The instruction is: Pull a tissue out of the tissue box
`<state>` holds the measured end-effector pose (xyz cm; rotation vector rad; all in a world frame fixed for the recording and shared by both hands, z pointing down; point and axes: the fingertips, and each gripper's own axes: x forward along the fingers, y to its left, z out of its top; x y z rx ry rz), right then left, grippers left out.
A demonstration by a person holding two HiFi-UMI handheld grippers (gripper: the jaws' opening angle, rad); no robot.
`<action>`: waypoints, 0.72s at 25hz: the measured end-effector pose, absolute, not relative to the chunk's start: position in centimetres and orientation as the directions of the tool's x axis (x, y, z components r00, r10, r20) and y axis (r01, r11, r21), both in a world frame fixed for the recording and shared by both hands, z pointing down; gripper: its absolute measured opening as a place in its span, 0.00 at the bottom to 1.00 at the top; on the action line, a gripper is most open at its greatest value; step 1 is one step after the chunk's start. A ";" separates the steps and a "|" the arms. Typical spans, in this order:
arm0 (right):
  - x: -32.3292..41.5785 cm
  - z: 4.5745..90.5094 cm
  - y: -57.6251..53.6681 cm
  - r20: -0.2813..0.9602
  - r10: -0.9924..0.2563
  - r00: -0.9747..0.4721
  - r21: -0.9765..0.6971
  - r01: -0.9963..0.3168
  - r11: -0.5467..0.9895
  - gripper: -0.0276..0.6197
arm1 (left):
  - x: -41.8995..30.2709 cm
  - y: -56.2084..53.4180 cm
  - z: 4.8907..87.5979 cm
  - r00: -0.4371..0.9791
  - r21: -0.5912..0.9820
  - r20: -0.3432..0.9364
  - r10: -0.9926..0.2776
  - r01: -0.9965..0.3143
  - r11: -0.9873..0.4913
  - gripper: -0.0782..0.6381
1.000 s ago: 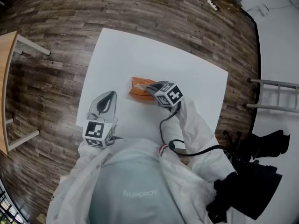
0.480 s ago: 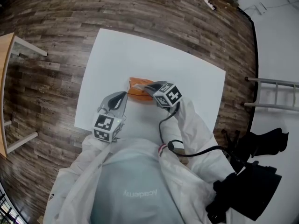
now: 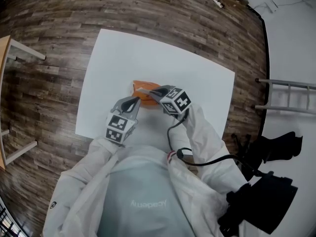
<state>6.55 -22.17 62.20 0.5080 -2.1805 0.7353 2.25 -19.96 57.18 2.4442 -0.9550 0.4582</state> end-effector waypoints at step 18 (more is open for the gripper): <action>6.7 60.1 -21.2 0.761 -0.141 -0.633 -0.330 -0.565 0.756 0.05 | 6.7 -20.4 61.7 0.734 0.314 0.512 -0.446 -0.644 -0.698 0.11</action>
